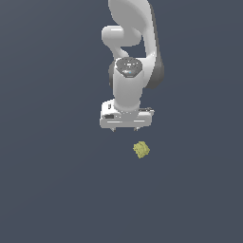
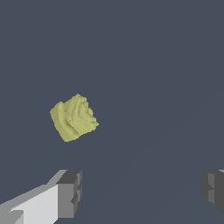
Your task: Pick up the object and move it to a goal position.
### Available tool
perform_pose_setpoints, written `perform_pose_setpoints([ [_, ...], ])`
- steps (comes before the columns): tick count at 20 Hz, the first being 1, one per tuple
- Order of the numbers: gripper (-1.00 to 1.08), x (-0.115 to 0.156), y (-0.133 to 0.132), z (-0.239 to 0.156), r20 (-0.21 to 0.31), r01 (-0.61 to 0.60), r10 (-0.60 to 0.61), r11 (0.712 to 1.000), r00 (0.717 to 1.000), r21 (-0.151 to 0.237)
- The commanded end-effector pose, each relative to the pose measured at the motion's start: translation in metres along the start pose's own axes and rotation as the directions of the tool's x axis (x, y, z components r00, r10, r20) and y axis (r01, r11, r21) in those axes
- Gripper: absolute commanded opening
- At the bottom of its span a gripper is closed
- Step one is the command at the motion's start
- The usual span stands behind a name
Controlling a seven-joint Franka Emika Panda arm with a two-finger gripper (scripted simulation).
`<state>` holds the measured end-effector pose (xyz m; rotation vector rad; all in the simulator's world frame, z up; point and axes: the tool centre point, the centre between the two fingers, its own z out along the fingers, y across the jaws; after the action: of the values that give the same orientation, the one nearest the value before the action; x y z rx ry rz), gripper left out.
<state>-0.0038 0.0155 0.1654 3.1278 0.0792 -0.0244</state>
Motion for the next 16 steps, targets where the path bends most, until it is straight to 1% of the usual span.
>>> perform_pose_setpoints([
  [1,1.0,0.0,0.0,0.0,0.0,0.0,0.0,1.0,1.0,0.0],
  [4,1.0,-0.002,-0.003,0.005,0.01,0.003,-0.003,1.0,1.0,0.001],
  [10,1.0,-0.015,-0.021,0.03,0.059,0.021,-0.022,1.0,0.998,0.007],
  [16,1.0,-0.015,-0.021,0.031,0.06,0.024,-0.024,1.0,0.998,0.007],
])
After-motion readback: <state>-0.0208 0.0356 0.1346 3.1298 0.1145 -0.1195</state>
